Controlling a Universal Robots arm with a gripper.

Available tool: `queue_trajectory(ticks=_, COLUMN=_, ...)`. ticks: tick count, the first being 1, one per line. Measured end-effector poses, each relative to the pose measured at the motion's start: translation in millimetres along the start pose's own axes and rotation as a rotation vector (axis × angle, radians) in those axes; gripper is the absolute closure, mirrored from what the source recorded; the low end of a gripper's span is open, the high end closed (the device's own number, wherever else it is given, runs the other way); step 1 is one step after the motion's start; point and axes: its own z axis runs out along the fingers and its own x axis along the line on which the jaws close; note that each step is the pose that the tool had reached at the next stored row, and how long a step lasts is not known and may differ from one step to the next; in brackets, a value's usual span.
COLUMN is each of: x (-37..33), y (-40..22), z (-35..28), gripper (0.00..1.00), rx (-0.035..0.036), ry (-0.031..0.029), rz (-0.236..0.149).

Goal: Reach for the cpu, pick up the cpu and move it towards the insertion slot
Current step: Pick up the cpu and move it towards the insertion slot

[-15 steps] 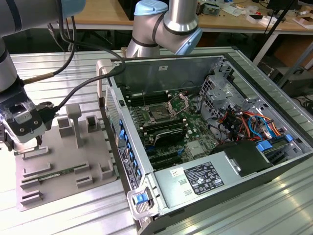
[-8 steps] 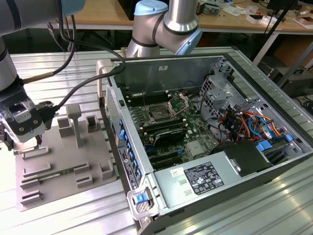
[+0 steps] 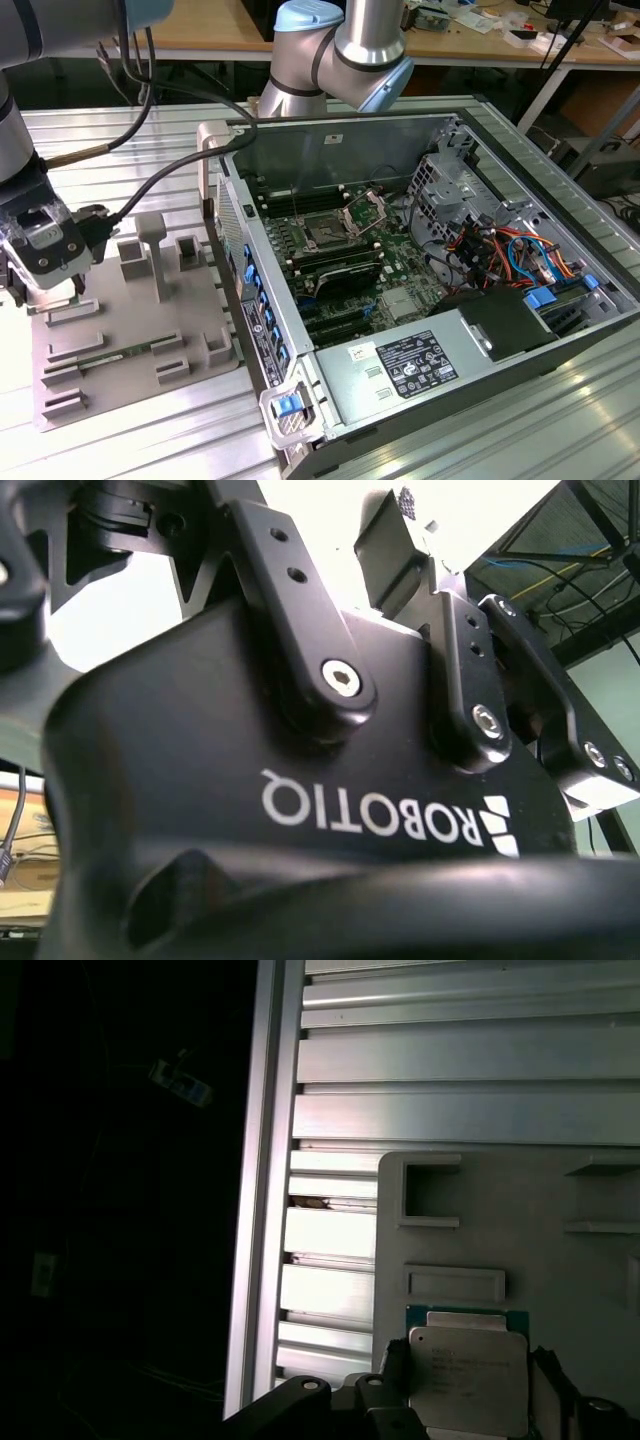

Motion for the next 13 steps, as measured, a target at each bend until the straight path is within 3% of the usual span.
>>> queue_trajectory(ticks=13, x=0.0, y=0.2, z=-4.6, gripper=0.45, rx=0.0, ry=0.0, rz=0.0)
